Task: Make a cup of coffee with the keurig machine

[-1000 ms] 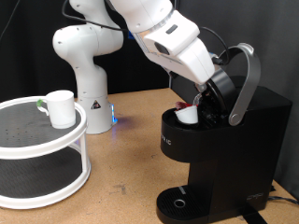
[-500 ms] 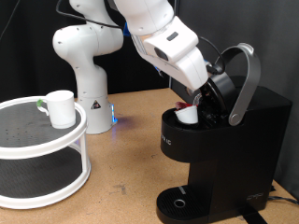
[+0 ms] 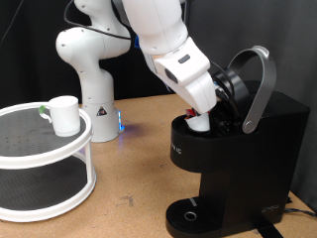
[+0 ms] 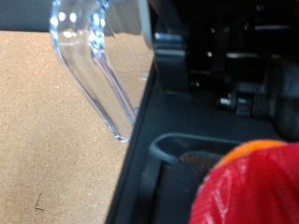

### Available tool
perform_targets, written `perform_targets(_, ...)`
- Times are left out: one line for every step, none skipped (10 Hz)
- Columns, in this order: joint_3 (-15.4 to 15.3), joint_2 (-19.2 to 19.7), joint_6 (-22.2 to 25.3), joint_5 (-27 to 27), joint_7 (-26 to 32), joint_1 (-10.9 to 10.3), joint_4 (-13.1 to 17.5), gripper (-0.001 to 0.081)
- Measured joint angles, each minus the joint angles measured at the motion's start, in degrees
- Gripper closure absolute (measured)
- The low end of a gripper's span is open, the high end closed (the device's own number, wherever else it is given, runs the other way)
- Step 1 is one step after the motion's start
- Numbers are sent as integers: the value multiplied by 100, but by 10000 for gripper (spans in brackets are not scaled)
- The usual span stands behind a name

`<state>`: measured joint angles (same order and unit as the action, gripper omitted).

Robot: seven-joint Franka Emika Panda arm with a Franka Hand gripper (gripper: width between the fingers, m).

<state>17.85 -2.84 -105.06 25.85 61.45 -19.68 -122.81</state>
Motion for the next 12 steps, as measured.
perform_targets(-3, 32, -82, 0, -3, 0, -21, 6)
perform_targets(-6, 60, -163, 2, -5, 0, -39, 6)
perform_targets(-7, 101, -249, 25, -5, 0, -42, 6)
perform_targets(-7, 139, -334, 63, -5, 0, -42, 6)
perform_targets(-7, 156, -373, 95, -5, 0, -42, 6)
perform_targets(-6, 162, -413, 122, -5, 0, -42, 6)
perform_targets(-6, 163, -442, 147, -3, 1, -42, 6)
perform_targets(-3, 166, -446, 166, -3, 2, -42, 6)
perform_targets(1, 174, -444, 170, -2, 3, -42, 6)
perform_targets(4, 183, -427, 170, 6, 4, -42, 6)
perform_targets(5, 195, -409, 169, 16, 5, -42, 6)
perform_targets(5, 211, -390, 168, 18, 5, -40, 6)
